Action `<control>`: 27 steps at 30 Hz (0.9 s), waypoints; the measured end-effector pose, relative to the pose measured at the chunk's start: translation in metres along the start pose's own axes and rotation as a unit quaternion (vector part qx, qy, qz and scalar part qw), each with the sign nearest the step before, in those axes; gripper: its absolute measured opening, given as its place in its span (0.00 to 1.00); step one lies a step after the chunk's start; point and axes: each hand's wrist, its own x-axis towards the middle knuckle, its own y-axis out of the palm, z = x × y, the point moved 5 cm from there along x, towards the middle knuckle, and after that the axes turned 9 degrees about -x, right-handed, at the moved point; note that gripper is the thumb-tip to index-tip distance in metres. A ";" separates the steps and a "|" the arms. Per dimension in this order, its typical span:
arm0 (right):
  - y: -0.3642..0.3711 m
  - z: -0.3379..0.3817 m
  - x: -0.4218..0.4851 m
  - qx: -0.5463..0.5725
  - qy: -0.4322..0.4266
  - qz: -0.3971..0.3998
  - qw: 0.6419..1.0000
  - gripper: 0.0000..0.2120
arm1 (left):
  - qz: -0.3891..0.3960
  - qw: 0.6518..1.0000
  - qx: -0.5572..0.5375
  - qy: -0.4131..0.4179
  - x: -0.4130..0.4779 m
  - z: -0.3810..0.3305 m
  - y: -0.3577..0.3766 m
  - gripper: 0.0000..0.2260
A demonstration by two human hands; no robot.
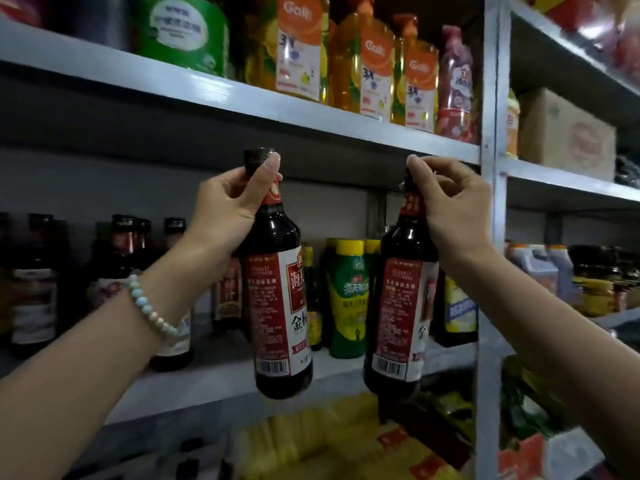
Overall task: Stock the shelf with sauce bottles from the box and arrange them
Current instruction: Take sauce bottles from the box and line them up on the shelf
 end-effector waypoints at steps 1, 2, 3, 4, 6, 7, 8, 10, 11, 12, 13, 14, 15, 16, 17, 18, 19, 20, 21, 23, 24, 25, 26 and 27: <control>0.016 -0.001 0.001 0.010 -0.001 -0.002 1.000 0.05 | -0.009 1.000 0.009 0.006 0.004 0.000 -0.014 0.13; 0.032 -0.001 0.002 0.020 -0.003 -0.003 1.000 0.06 | -0.018 1.000 0.015 0.011 0.008 -0.001 -0.029 0.13; 0.048 -0.001 0.003 0.029 -0.004 -0.002 1.000 0.06 | -0.026 0.999 0.020 0.016 0.012 -0.001 -0.043 0.14; 0.064 -0.002 0.004 0.038 -0.005 -0.001 0.999 0.06 | -0.035 0.999 0.026 0.020 0.017 -0.001 -0.058 0.14; 0.096 -0.005 0.004 0.054 -0.008 -0.001 0.999 0.04 | -0.050 0.998 0.042 0.023 0.025 0.000 -0.086 0.13; 0.111 -0.008 0.003 0.058 -0.008 -0.001 0.998 0.04 | -0.055 0.997 0.050 0.025 0.028 0.001 -0.098 0.13; 0.125 -0.010 0.003 0.061 -0.006 0.000 0.998 0.05 | -0.059 0.996 0.060 0.027 0.030 0.001 -0.110 0.12; 0.152 -0.015 -0.001 0.067 0.004 0.004 0.998 0.05 | -0.063 0.994 0.083 0.028 0.033 0.003 -0.132 0.12; 0.164 -0.017 -0.003 0.072 0.009 0.005 0.997 0.05 | -0.062 0.993 0.095 0.028 0.034 0.003 -0.141 0.12; 0.175 -0.019 -0.005 0.078 0.013 0.007 0.997 0.05 | -0.061 0.992 0.106 0.027 0.035 0.002 -0.150 0.13; 0.185 -0.020 -0.006 0.081 0.015 0.010 0.997 0.05 | -0.060 0.991 0.115 0.024 0.036 0.001 -0.158 0.13; 0.195 -0.020 -0.008 0.081 0.014 0.016 0.996 0.05 | -0.061 0.990 0.124 0.021 0.036 0.000 -0.165 0.13; 0.206 -0.020 -0.011 0.083 0.014 0.024 0.996 0.05 | -0.066 0.989 0.130 0.020 0.037 -0.001 -0.174 0.13; 0.216 -0.020 -0.014 0.089 0.017 0.029 0.995 0.05 | -0.073 0.988 0.133 0.019 0.036 -0.001 -0.182 0.13; 0.226 -0.021 -0.017 0.096 0.021 0.033 0.995 0.04 | -0.082 0.987 0.135 0.019 0.035 -0.001 -0.190 0.13; 0.235 -0.023 -0.021 0.104 0.026 0.036 0.994 0.04 | -0.090 0.986 0.137 0.018 0.034 -0.001 -0.197 0.14; 0.243 -0.023 -0.024 0.108 0.029 0.038 0.993 0.04 | -0.096 0.985 0.140 0.017 0.033 0.000 -0.203 0.14; 0.250 -0.024 -0.027 0.107 0.031 0.041 0.993 0.04 | -0.100 0.985 0.142 0.015 0.032 0.001 -0.208 0.13; 0.256 -0.026 -0.030 0.103 0.032 0.048 0.993 0.04 | -0.103 0.984 0.142 0.012 0.030 0.003 -0.212 0.13; 0.268 -0.028 -0.038 0.098 0.038 0.068 0.992 0.06 | -0.110 0.984 0.139 0.008 0.026 0.007 -0.218 0.14; 0.273 -0.029 -0.041 0.099 0.042 0.076 0.991 0.07 | -0.113 0.984 0.137 0.006 0.025 0.010 -0.221 0.15; 0.278 -0.030 -0.045 0.102 0.044 0.081 0.991 0.07 | -0.116 0.984 0.136 0.004 0.024 0.012 -0.225 0.16; 0.282 -0.031 -0.048 0.106 0.045 0.084 0.990 0.06 | -0.118 0.984 0.135 0.003 0.024 0.015 -0.228 0.17; 0.285 -0.032 -0.051 0.110 0.048 0.087 0.989 0.05 | -0.121 0.983 0.136 0.001 0.024 0.018 -0.231 0.17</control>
